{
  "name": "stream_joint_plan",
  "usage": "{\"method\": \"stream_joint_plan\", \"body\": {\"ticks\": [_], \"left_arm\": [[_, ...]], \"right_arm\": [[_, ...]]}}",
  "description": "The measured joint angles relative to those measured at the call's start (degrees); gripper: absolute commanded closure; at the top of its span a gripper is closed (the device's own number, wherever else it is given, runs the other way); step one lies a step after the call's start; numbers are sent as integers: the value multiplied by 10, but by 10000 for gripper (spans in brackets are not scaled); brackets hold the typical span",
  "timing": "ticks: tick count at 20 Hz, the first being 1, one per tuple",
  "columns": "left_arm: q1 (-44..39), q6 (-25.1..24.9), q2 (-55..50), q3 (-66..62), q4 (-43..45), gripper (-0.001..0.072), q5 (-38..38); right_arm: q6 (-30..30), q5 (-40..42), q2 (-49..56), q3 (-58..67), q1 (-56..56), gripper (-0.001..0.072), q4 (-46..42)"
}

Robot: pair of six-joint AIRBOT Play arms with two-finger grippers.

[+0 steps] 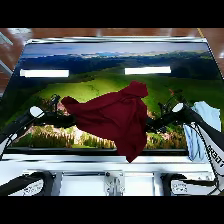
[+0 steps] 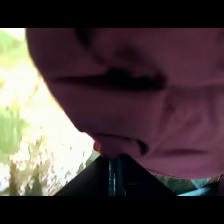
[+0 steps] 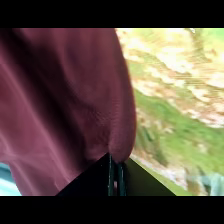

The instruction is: Fold the shirts.

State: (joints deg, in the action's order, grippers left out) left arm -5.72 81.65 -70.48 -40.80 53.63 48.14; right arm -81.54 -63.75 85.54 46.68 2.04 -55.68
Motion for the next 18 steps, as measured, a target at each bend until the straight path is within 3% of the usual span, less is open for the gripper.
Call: {"method": "stream_joint_plan", "body": {"ticks": [4,8,15,18], "left_arm": [[0,11,55,-58,61,673,-5],[0,23,157,-190,122,671,5],[0,28,316,-464,150,671,-21],[0,31,363,-510,194,671,18]], "right_arm": [[18,-23,-49,40,-5,653,-3],[46,-26,-171,177,-6,653,-9],[44,140,-394,440,-7,653,-83],[37,168,-460,480,-7,653,-124]]}}
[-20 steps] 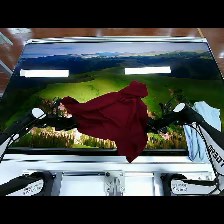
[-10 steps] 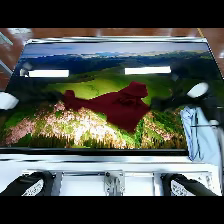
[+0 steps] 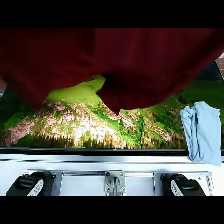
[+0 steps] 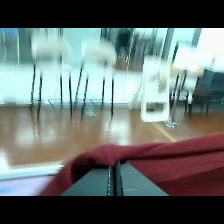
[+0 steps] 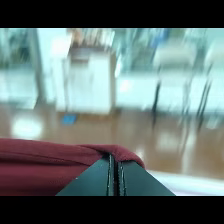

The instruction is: Fold the shirts.

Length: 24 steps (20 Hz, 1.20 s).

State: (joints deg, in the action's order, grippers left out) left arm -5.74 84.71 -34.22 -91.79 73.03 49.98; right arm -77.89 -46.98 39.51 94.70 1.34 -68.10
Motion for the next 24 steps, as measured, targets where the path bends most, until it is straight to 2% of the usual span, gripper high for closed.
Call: {"method": "stream_joint_plan", "body": {"ticks": [5,9,13,16,19,24], "left_arm": [[0,11,30,-20,63,671,129],[0,14,28,3,84,671,173],[0,25,-5,81,94,671,189],[0,39,-63,157,99,671,190],[0,53,-147,206,100,671,169],[1,63,-297,219,73,671,61]], "right_arm": [[-15,-56,-51,19,0,653,-57],[-28,-157,-34,23,-1,653,-106],[-44,-282,54,23,-1,653,-161],[-64,-339,160,23,-1,653,-176],[-84,-331,287,23,-1,653,-176],[-103,-222,452,23,0,652,-124]]}}
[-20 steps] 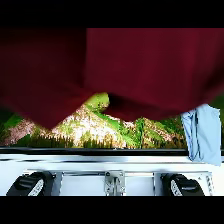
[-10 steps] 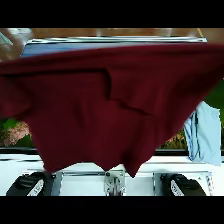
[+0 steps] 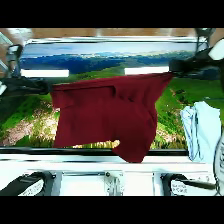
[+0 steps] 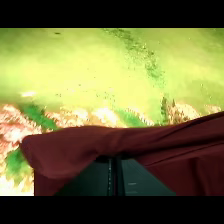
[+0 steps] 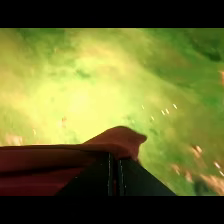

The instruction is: Fold the shirts.

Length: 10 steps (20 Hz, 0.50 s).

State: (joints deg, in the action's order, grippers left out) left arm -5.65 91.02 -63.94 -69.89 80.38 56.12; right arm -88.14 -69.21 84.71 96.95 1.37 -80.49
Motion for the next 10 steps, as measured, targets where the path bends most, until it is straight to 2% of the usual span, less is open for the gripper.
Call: {"method": "stream_joint_plan", "body": {"ticks": [4,7,8,9,10], "left_arm": [[0,3,-93,-2,-45,670,-84],[0,3,-150,-3,-76,663,-108],[0,3,-165,-3,-88,566,-108],[0,3,-176,-3,-98,342,-108],[2,3,-184,-5,-105,184,-100]], "right_arm": [[-12,92,74,0,-2,652,52],[-18,122,112,0,-10,640,71],[-19,127,122,0,-15,627,75],[-21,128,129,0,-20,626,77],[-21,132,133,0,-24,598,80]]}}
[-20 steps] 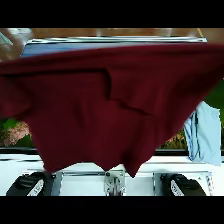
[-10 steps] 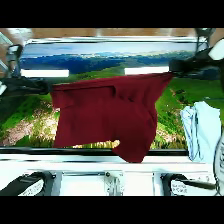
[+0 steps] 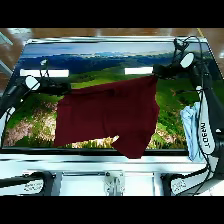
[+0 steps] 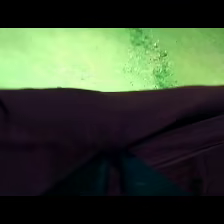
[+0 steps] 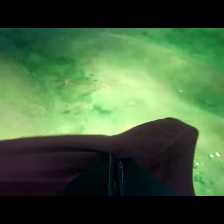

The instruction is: Fold the shirts.

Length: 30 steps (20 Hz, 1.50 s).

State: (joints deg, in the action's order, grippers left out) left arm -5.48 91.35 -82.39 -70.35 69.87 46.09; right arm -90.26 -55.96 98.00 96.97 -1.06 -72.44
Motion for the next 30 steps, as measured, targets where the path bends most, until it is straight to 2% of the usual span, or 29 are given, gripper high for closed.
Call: {"method": "stream_joint_plan", "body": {"ticks": [2,4,5,6,9,11,15,18,26,27,30], "left_arm": [[17,0,-9,-14,-5,169,35],[56,-2,-12,-38,-4,154,105],[81,-10,-11,-48,-4,56,146],[109,-20,-6,-55,-5,-1,192],[193,-54,21,-26,-7,-8,311],[240,-72,56,51,-10,-7,354],[292,-107,109,229,-19,-3,342],[306,-129,123,316,-35,6,304],[313,-154,130,377,-92,9,223],[313,-155,130,380,-94,72,219],[309,-156,130,393,-99,118,208]], "right_arm": [[5,1,-4,1,-2,15,2],[24,-18,-27,2,6,16,-4],[36,-39,-43,2,15,16,-13],[45,-67,-61,2,25,16,-29],[70,-183,-102,1,70,16,-94],[82,-252,-117,-10,114,16,-96],[92,-337,-129,-66,191,16,-22],[95,-353,-132,-112,215,16,8],[99,-343,-133,-165,227,17,44],[99,-341,-133,-166,228,16,45],[99,-340,-133,-169,227,16,48]]}}
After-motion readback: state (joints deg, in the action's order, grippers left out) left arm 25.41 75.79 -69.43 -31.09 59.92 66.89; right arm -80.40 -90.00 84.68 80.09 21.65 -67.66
